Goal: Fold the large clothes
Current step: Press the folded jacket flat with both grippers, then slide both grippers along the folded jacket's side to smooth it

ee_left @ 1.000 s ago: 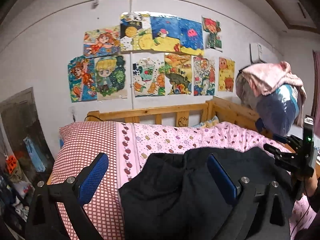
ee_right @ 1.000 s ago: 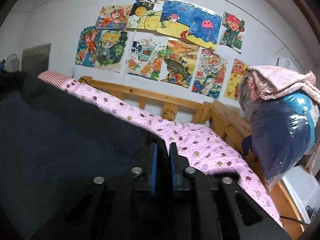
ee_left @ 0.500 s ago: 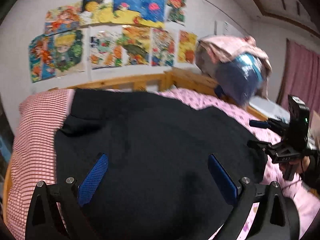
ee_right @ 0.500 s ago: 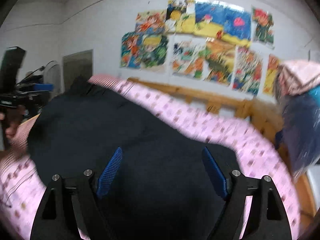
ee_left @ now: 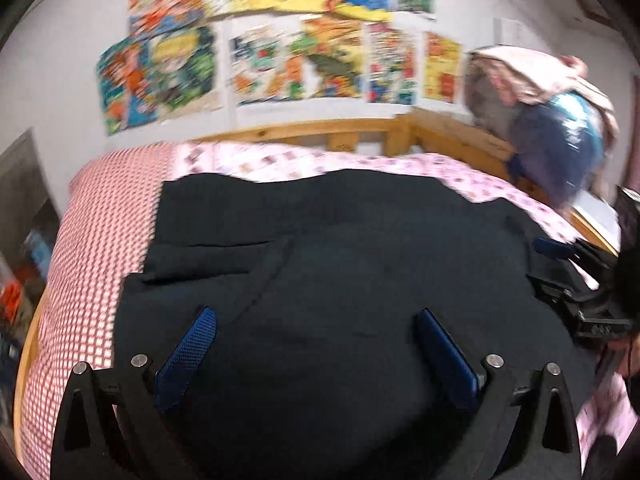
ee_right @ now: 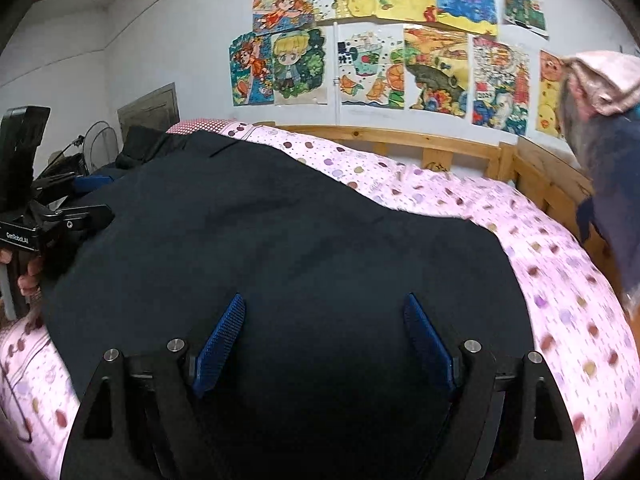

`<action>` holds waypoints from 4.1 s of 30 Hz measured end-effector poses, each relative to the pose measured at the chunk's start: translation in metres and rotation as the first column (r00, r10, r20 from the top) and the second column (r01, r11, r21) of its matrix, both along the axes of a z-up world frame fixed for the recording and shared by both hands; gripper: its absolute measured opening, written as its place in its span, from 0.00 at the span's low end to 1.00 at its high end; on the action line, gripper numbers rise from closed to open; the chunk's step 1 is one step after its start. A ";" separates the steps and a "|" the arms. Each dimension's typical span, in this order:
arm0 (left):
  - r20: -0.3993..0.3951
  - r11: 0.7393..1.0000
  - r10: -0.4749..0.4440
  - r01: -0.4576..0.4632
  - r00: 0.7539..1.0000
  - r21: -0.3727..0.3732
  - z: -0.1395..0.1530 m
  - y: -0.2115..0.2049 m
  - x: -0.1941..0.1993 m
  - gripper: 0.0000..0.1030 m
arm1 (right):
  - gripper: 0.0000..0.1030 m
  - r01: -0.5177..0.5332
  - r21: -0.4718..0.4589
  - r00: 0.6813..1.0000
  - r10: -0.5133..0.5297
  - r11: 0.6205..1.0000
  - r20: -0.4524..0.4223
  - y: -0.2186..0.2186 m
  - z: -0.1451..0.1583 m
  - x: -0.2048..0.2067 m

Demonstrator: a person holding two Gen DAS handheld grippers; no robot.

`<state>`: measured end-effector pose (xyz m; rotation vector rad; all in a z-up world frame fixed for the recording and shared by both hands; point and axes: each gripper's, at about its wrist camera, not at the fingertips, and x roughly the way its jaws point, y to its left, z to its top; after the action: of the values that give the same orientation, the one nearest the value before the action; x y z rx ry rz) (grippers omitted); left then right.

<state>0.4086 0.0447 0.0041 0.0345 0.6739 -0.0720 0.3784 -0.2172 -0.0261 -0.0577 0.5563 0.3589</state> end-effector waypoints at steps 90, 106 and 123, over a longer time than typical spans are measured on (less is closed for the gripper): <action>-0.206 0.755 -0.149 -0.024 0.967 -0.656 -0.114 0.148 0.001 1.00 | 0.99 0.301 0.390 0.890 -0.111 0.870 -0.441 -0.109 -0.109 0.051; -0.200 0.746 -0.182 0.003 0.963 -0.666 -0.119 0.145 0.005 1.00 | 0.99 0.186 0.484 0.880 0.075 0.855 -0.470 -0.087 -0.126 0.052; -0.170 0.717 -0.227 0.046 0.959 -0.696 -0.124 0.150 0.005 1.00 | 0.99 0.192 0.442 0.887 0.038 0.876 -0.460 -0.097 -0.132 0.038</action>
<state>0.4140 0.1945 -0.1199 -0.6626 0.8584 -0.4806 0.4162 -0.3144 -0.1581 0.5448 0.9218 0.4239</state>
